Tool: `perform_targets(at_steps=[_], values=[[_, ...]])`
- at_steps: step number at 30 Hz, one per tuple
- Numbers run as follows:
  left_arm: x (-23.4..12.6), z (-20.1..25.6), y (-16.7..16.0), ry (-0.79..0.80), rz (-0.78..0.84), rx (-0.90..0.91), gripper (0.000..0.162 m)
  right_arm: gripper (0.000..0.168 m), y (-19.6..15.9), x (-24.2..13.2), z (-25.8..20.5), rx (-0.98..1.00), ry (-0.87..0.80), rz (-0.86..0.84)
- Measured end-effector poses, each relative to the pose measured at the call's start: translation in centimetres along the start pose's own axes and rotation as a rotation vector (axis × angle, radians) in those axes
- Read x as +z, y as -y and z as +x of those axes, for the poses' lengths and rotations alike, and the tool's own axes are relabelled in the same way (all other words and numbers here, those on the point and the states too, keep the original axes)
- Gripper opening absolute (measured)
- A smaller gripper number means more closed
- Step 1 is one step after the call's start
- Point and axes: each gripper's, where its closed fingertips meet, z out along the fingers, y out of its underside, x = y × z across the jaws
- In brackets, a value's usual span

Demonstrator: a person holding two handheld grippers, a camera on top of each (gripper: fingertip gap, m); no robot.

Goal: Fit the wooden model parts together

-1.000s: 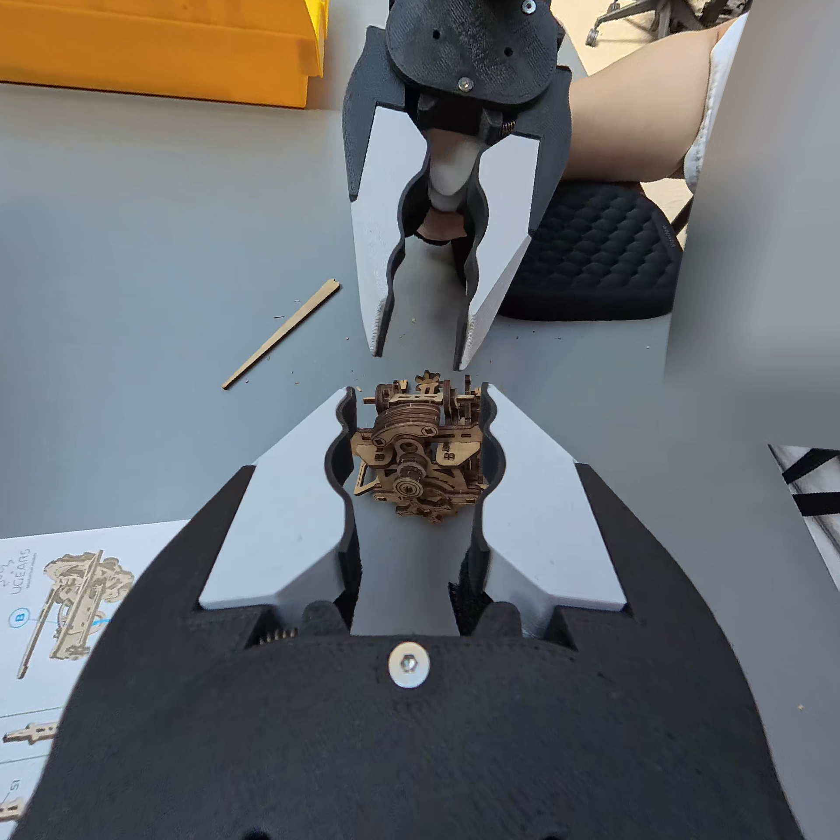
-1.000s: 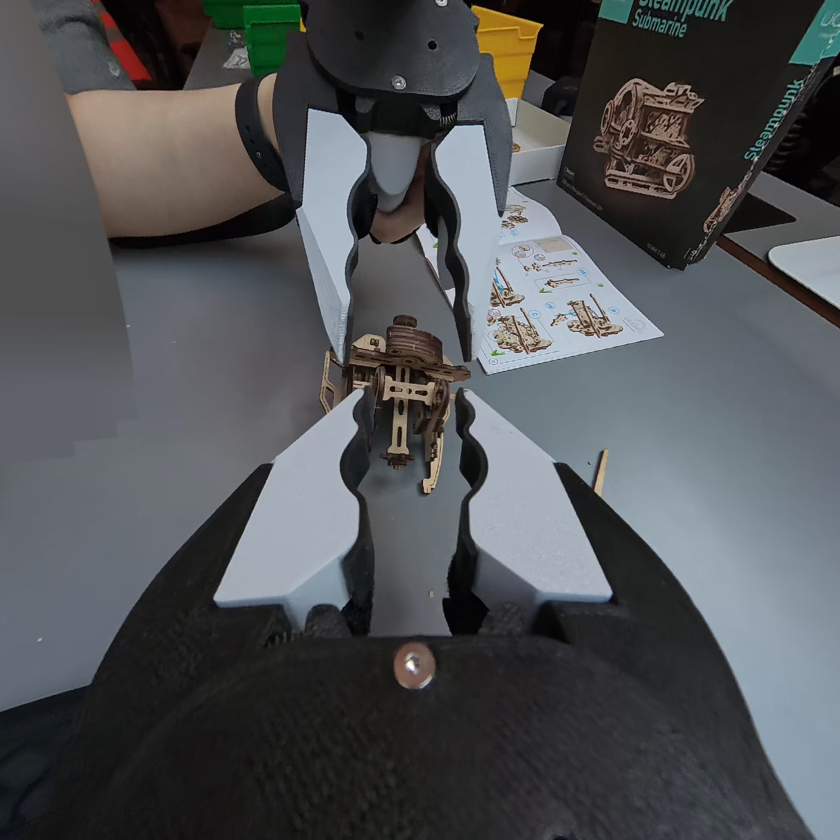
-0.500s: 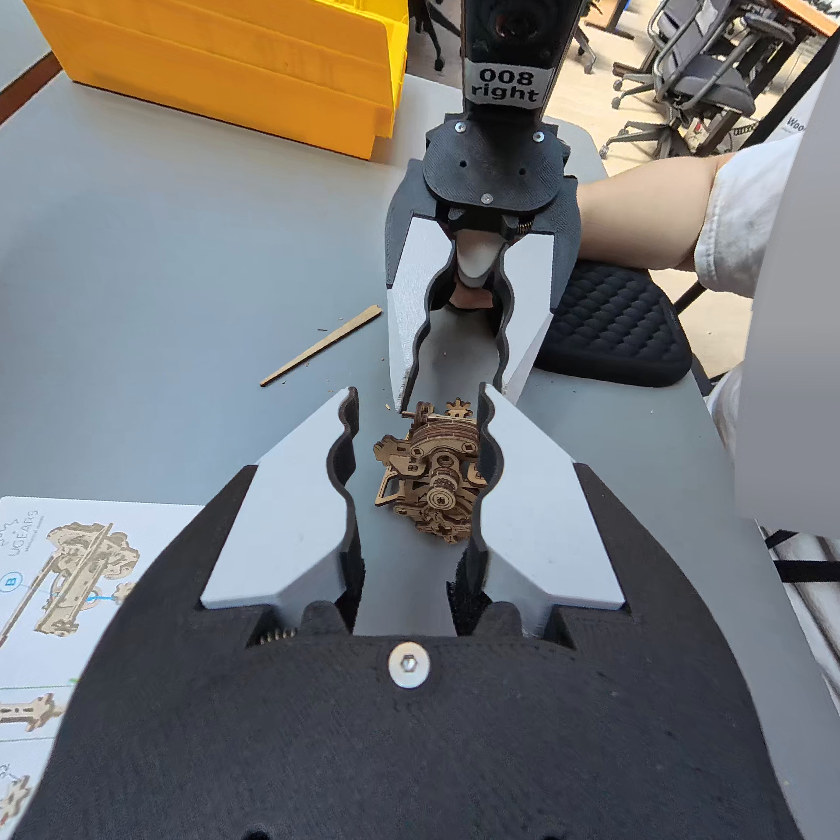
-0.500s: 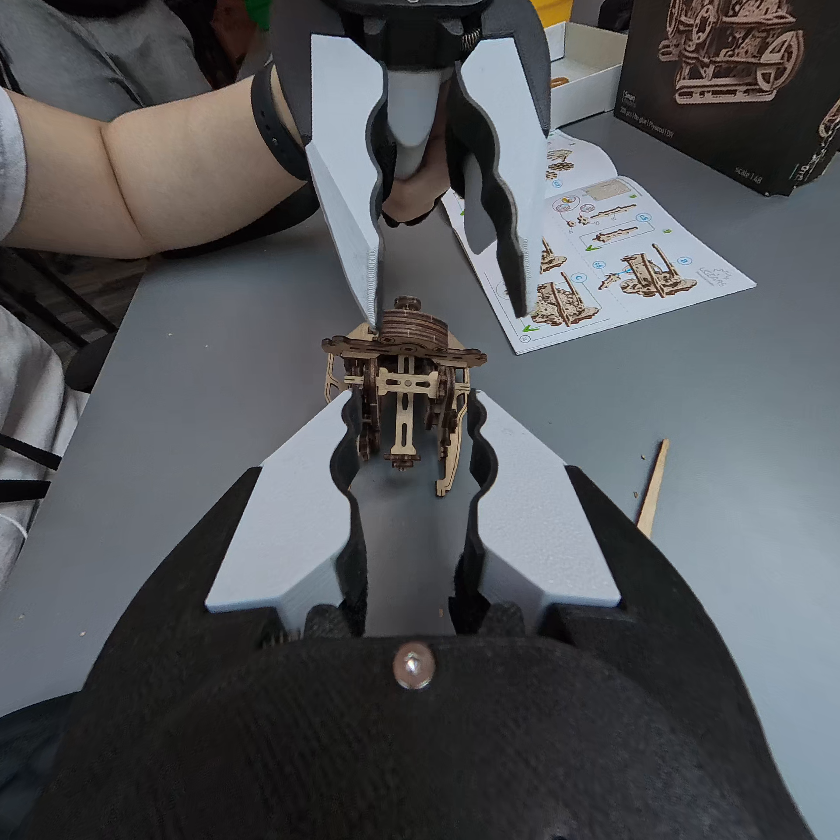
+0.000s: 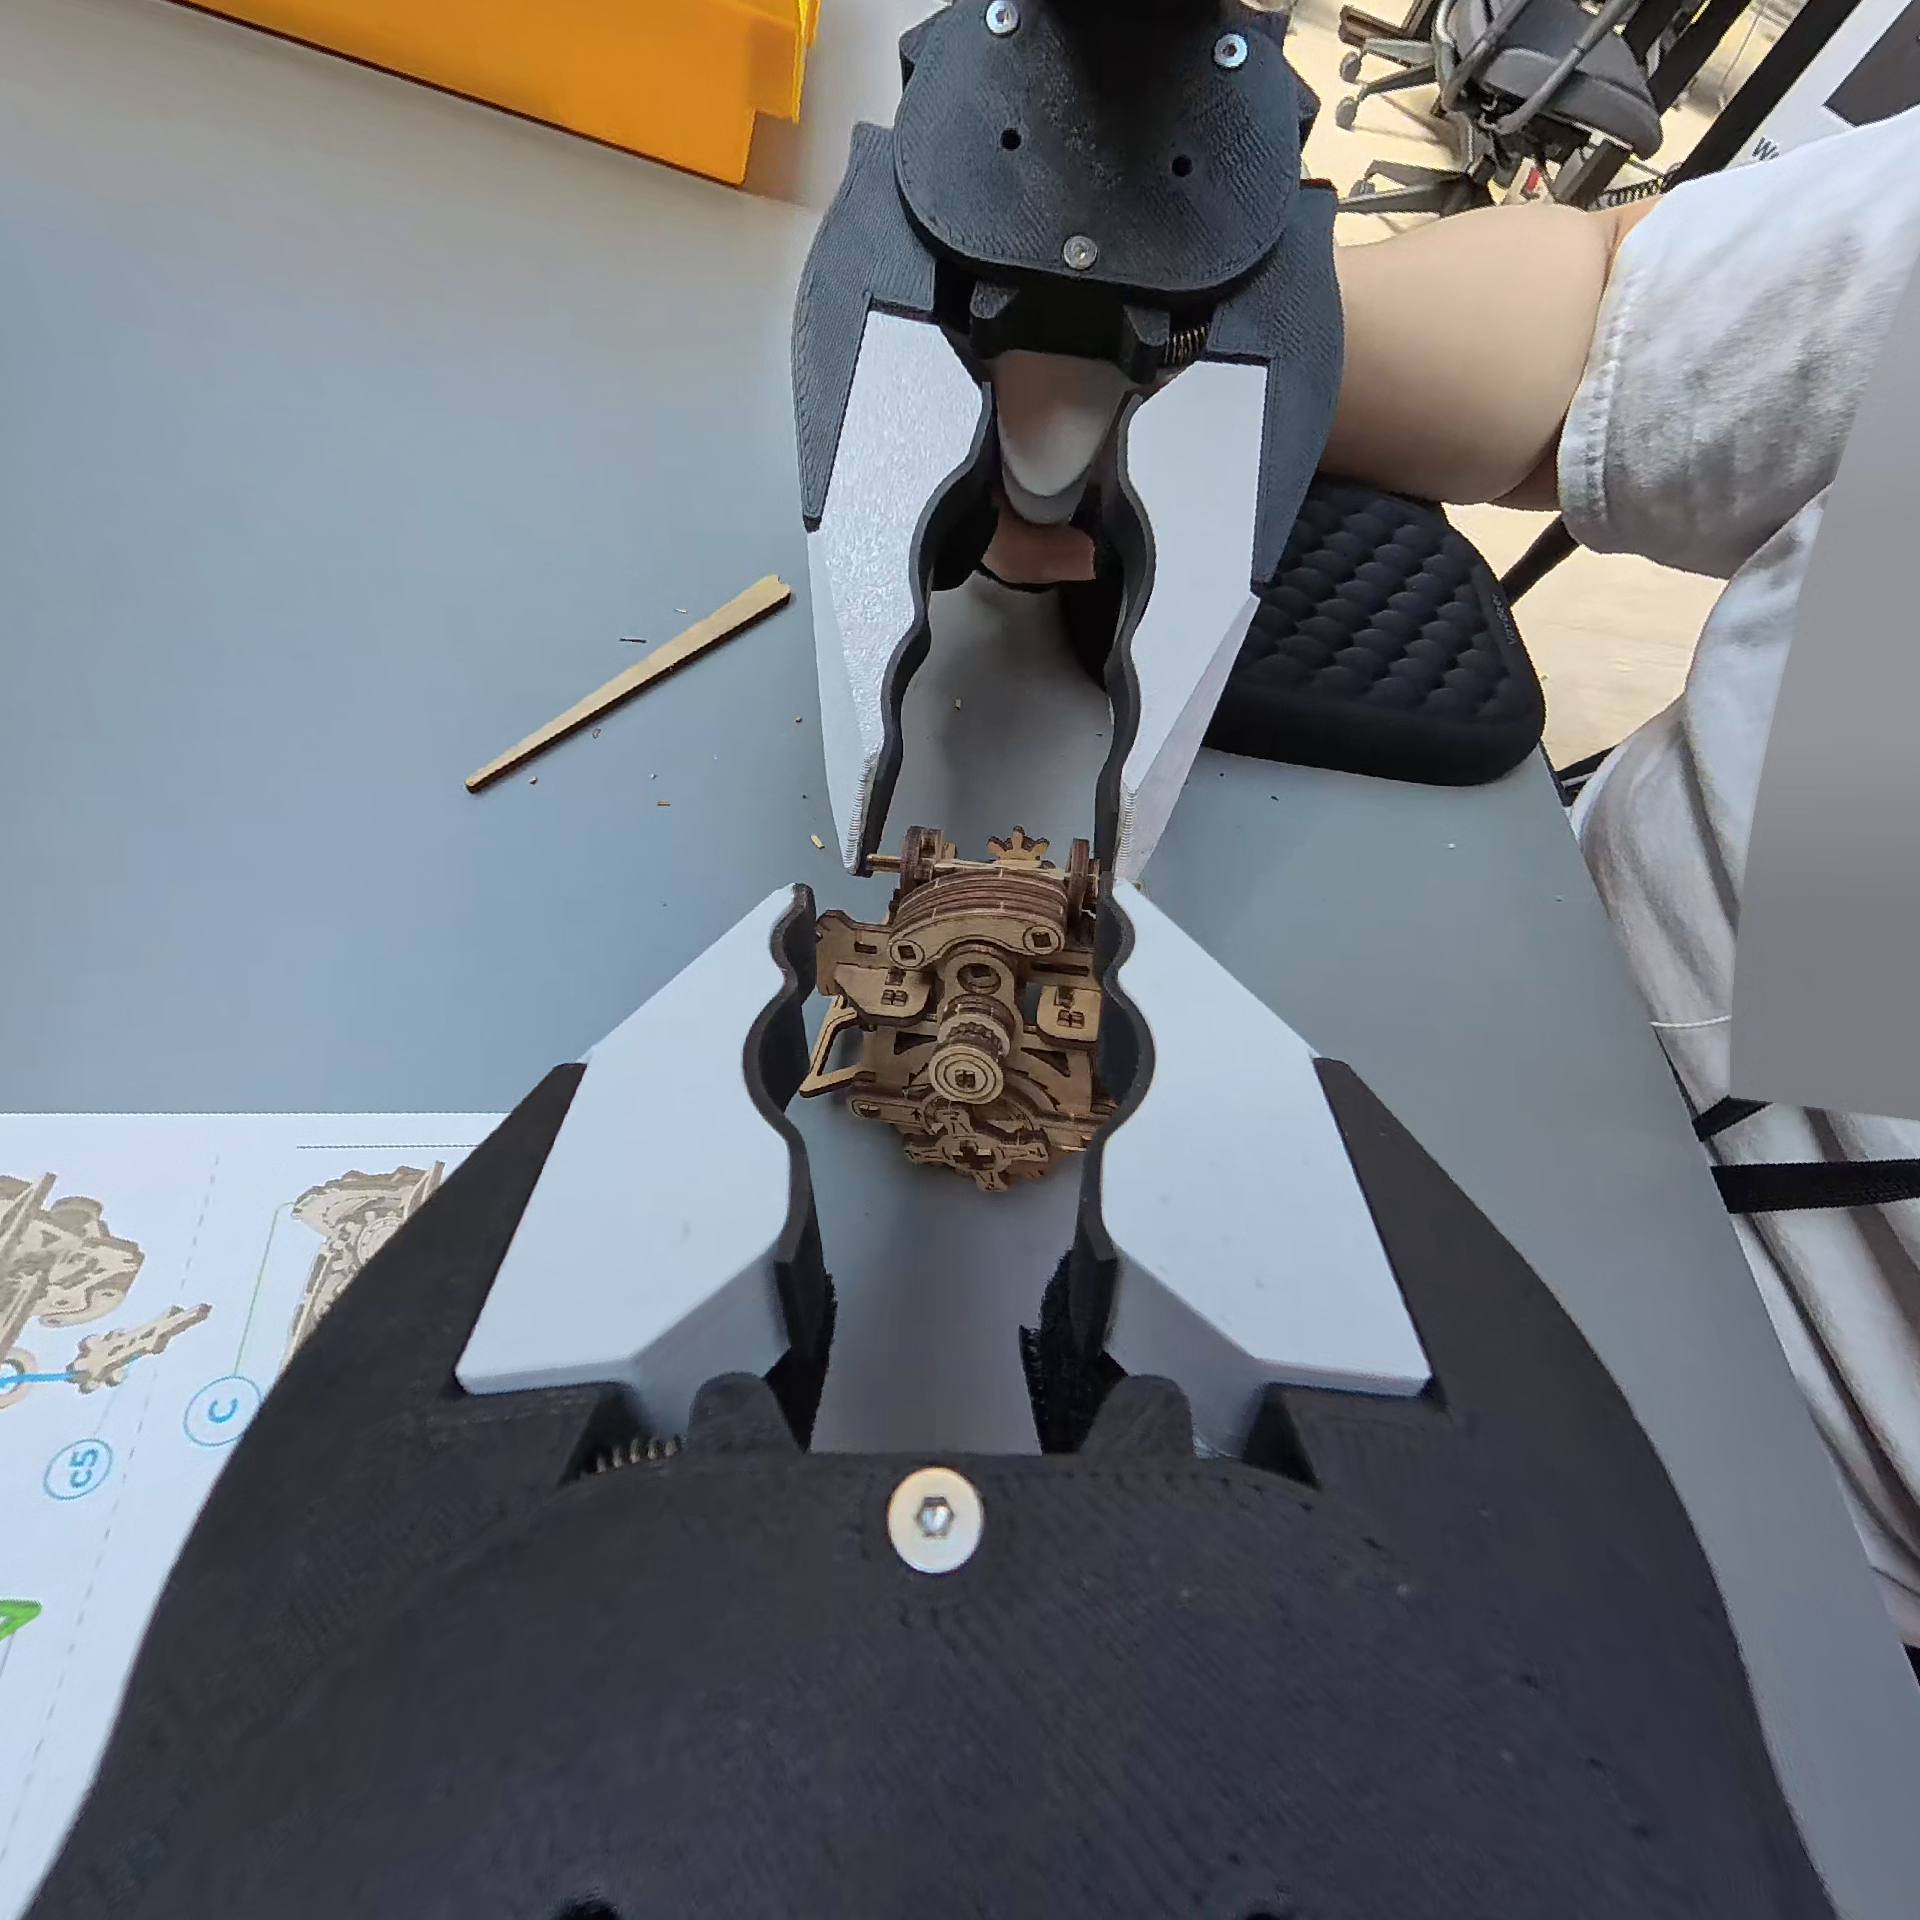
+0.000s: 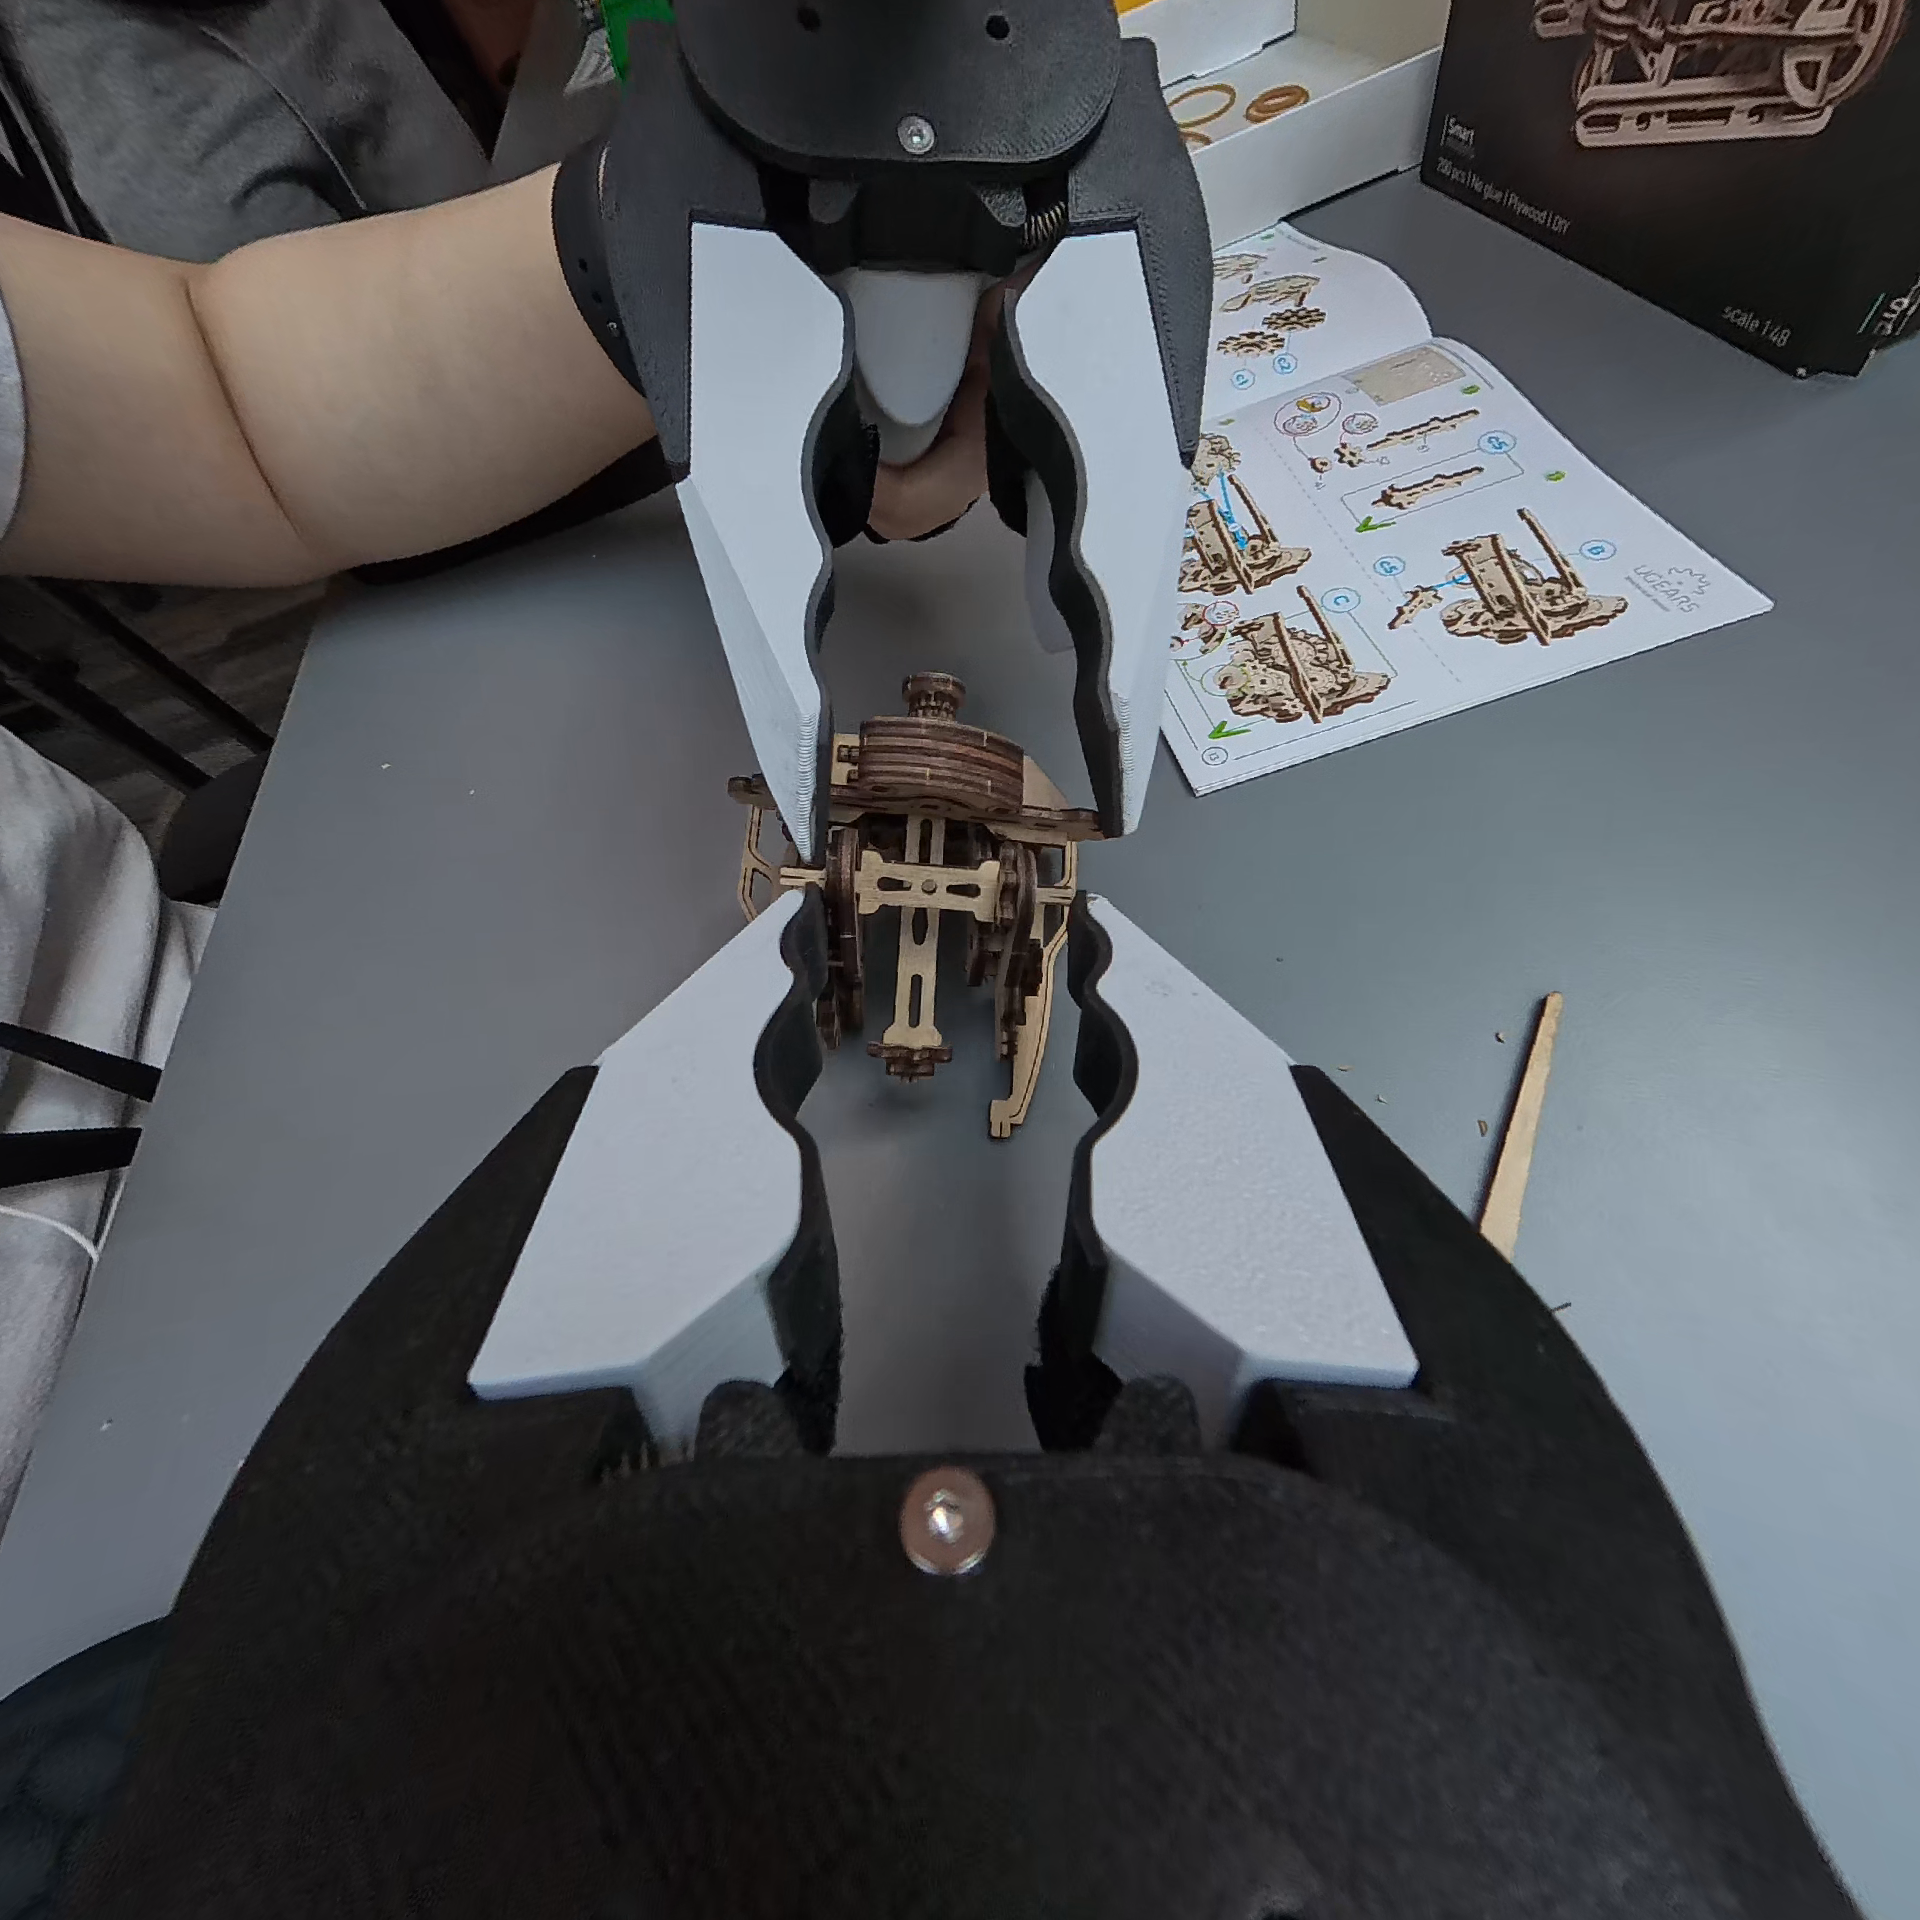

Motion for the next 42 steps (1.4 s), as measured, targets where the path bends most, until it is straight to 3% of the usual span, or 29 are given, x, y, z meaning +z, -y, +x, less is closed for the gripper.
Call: perform_targets(at_steps=[13, 22, 25, 34, 42], values=[[0.1, 1.5, -0.2, -0.078, -0.049, 0.127, 0.041, 0.044, 0.3, 0.1, -0.7, -0.132, -0.051, -0.012], [0.1, 1.7, 0.2, 0.028, -0.031, 0.297, 0.036, 0.043, 0.5, -0.4, -0.7, -0.257, -0.131, 0.002], [0.0, 1.6, 0.6, 0.086, -0.007, 0.373, 0.036, 0.038, 0.4, -0.6, -0.7, -0.211, -0.118, 0.033], [0.4, 2.3, 0.5, 0.105, -0.031, 0.426, 0.036, 0.036, 0.4, -0.8, -1.4, -0.373, -0.175, 0.009], [0.6, 2.5, 0.6, 0.138, -0.033, 0.471, 0.036, 0.036, 0.2, -1.1, -1.6, -0.393, -0.217, -0.032]])
